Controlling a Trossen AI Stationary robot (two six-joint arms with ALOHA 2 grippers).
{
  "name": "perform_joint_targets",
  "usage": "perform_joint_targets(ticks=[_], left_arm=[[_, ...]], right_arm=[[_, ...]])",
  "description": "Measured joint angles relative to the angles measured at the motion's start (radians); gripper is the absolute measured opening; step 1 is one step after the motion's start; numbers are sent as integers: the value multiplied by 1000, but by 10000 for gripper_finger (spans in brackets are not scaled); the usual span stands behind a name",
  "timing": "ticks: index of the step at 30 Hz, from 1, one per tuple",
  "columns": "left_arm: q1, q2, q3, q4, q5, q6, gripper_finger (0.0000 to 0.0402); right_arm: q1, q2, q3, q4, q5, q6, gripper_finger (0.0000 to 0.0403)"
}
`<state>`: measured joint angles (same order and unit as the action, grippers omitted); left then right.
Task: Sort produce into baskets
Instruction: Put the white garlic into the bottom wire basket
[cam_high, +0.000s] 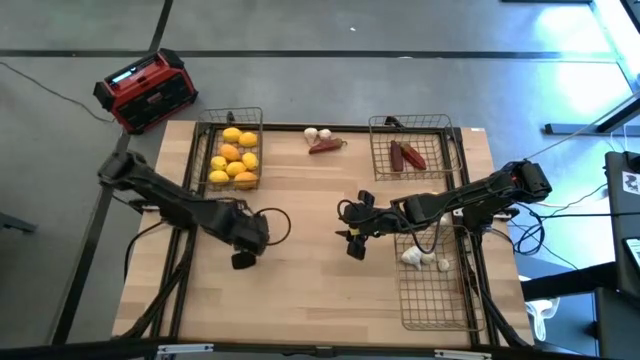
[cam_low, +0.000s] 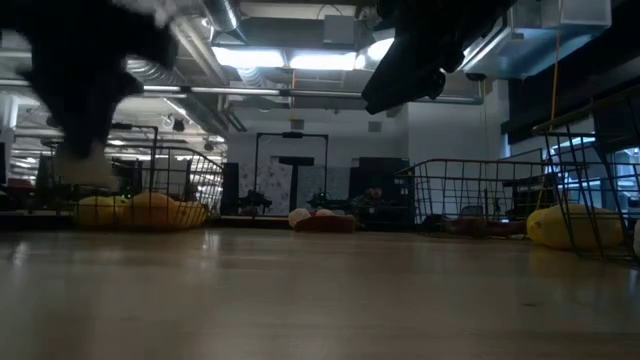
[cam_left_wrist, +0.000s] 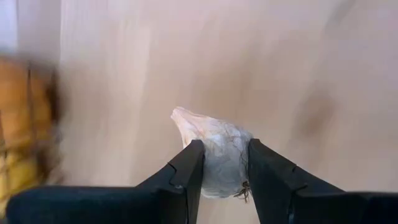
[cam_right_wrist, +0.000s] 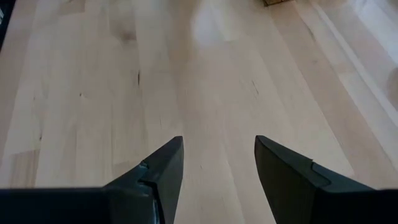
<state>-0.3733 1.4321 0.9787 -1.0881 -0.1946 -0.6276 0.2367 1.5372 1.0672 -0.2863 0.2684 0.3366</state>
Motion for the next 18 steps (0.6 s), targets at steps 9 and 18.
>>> perform_joint_targets(ticks=[9,18], left_arm=[[-47,-185,-2,367,-77,63,108],[-46,-178,-3,648,-87,234,111]], right_arm=[[0,0,0,5,0,-3,193],[0,8,0,111,-27,-35,193]])
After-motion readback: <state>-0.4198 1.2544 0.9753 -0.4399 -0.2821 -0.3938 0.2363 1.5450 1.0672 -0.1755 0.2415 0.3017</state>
